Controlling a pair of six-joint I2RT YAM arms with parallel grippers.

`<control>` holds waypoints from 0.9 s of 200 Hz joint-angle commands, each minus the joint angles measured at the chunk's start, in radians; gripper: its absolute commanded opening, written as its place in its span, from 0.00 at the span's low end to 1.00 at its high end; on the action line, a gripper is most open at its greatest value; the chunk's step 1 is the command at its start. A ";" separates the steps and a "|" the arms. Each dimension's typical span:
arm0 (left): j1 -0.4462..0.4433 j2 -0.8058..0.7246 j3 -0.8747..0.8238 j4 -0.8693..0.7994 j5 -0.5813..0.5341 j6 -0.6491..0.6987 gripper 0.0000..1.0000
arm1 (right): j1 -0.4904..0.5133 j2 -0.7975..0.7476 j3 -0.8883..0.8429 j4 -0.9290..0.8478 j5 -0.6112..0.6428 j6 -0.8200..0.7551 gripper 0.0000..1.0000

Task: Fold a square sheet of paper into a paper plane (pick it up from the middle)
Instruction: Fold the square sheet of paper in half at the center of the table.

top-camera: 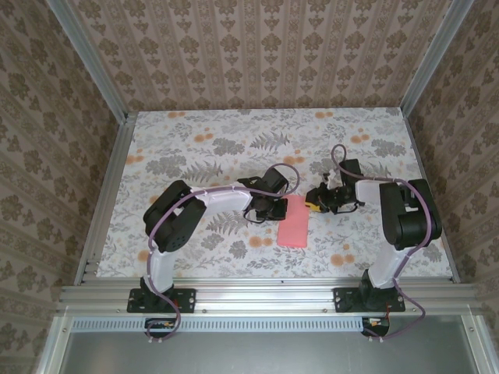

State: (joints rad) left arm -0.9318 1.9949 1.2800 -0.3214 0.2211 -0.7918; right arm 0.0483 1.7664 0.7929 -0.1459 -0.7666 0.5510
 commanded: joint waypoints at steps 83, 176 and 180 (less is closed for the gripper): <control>-0.015 0.031 -0.004 -0.091 -0.014 0.020 0.02 | 0.021 -0.150 -0.086 -0.120 0.044 -0.049 0.24; -0.015 0.034 0.002 -0.094 -0.013 0.022 0.02 | 0.068 -0.093 -0.119 -0.128 0.113 -0.072 0.24; -0.015 0.034 0.001 -0.094 -0.013 0.022 0.02 | 0.068 -0.098 -0.119 -0.132 0.112 -0.075 0.24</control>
State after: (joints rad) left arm -0.9356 1.9949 1.2835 -0.3260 0.2134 -0.7914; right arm 0.1120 1.6581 0.6956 -0.2279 -0.7185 0.5064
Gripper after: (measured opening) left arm 0.051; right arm 0.238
